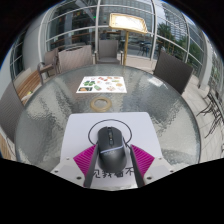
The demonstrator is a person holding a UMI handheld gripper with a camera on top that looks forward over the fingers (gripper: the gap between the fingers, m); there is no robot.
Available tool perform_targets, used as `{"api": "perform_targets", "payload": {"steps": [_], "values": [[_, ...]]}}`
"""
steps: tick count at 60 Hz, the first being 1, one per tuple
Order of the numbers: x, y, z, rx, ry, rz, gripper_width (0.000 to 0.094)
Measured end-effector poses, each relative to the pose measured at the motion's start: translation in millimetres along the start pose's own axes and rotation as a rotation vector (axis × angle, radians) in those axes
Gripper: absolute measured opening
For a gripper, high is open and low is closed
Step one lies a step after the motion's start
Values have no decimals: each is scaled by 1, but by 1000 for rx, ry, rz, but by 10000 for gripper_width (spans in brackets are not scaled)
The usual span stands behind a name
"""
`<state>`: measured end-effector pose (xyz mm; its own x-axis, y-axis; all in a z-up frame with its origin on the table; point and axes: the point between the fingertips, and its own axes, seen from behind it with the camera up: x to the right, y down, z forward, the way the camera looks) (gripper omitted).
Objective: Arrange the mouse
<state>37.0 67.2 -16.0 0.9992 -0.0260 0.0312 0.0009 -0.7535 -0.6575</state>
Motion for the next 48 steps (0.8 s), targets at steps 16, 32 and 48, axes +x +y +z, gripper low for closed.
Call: {"api": "perform_targets", "payload": {"steps": [16, 32, 48], "values": [[6, -39, -88, 91, -25, 49, 854], [8, -45, -215, 184, -61, 10, 849], [6, -28, -277, 243, -89, -18, 852]]}}
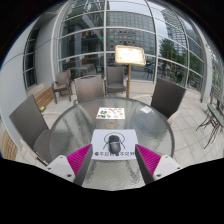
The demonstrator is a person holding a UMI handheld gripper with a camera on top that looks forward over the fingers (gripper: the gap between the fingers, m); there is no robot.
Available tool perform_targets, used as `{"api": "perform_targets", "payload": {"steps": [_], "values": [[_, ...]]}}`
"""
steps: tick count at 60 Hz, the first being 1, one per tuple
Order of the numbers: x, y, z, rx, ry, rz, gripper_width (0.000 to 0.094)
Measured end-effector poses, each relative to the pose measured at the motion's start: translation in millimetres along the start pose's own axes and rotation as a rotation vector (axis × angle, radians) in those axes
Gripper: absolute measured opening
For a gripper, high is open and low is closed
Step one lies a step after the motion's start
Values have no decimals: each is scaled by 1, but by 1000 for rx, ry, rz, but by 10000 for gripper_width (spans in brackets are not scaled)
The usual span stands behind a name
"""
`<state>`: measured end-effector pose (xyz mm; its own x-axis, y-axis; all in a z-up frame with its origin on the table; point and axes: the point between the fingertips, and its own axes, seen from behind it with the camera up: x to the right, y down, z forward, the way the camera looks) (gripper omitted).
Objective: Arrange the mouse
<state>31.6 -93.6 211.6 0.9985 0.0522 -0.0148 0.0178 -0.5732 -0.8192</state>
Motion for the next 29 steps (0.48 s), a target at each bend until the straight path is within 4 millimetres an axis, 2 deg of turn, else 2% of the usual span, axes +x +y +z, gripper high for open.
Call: {"api": "perform_targets", "payload": {"steps": [8, 16, 29], "values": [[2, 12, -19, 7, -8, 18, 854], [4, 23, -29, 7, -1, 9, 853], [8, 23, -37, 21, -6, 23, 855]]}}
